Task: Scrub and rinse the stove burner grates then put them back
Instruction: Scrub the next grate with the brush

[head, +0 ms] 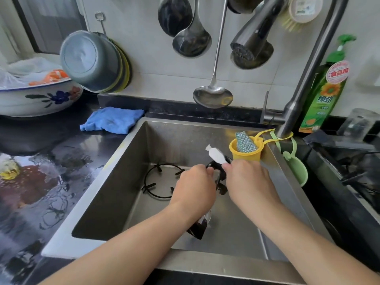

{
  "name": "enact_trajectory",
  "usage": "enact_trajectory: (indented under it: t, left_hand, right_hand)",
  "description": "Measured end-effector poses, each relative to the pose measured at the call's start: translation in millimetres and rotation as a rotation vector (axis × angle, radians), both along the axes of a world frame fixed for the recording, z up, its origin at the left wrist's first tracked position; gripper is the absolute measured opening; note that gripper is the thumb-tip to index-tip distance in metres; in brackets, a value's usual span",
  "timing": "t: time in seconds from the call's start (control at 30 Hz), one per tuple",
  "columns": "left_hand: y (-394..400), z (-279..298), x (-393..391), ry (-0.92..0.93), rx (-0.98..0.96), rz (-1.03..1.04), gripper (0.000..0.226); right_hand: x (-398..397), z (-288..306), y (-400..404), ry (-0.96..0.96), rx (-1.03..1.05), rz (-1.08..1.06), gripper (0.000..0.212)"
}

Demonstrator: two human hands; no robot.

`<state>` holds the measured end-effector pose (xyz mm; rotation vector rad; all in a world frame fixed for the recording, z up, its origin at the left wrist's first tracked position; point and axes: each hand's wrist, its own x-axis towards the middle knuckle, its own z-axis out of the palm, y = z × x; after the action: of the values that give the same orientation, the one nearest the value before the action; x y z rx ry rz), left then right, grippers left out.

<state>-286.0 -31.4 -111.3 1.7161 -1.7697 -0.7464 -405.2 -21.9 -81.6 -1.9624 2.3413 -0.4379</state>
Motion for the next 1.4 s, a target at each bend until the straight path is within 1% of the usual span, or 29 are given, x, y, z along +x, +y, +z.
enact_trajectory:
  t: [0.13,0.27,0.43,0.5,0.63,0.7,0.8,0.87,1.03,1.13,1.27,1.4]
  left_hand:
    - [1,2,1,-0.025,-0.029,0.013,0.04]
    - [-2,1,8,0.033,-0.002,0.058,0.039]
    - [-4,-1,1,0.063,0.012,0.017,0.039]
    - [-3,-3,1,0.085,0.03,0.03,0.04]
    - [-4,-4,6,0.047,0.023,0.057,0.039]
    - [-4,-3,4,0.045,0.008,0.064,0.04]
    - [-4,1,1,0.027,-0.016,0.042,0.04]
    - [-8,5,3,0.084,-0.041,0.07,0.039]
    - [-11,7,11,0.154,-0.038,0.12,0.042]
    - [-15,4,16,0.235,-0.024,0.129,0.042]
    - [-9,3,5,0.2,-0.039,0.055,0.042]
    - [-13,-2,8,0.218,-0.022,0.091,0.043]
  right_hand:
    - [-11,0,10,-0.033,0.02,-0.023,0.038]
    - [-8,-8,13,-0.023,0.096,0.005,0.04]
    - [-6,3,2,-0.085,-0.07,0.007,0.035]
    - [-9,3,5,-0.074,-0.029,0.01,0.034]
    - [-9,-3,11,-0.048,0.064,0.043,0.039]
    - [-5,-2,8,-0.037,0.043,0.057,0.038]
    - [-3,3,4,-0.061,-0.042,0.059,0.033]
    - [-7,4,2,-0.078,-0.052,0.049,0.035]
    - [-12,-1,12,-0.051,0.032,0.052,0.035]
    - [-9,-4,13,-0.038,0.049,0.071,0.038]
    - [-3,3,1,-0.03,-0.099,0.057,0.039]
    - [-8,-5,12,0.015,0.005,0.066,0.039]
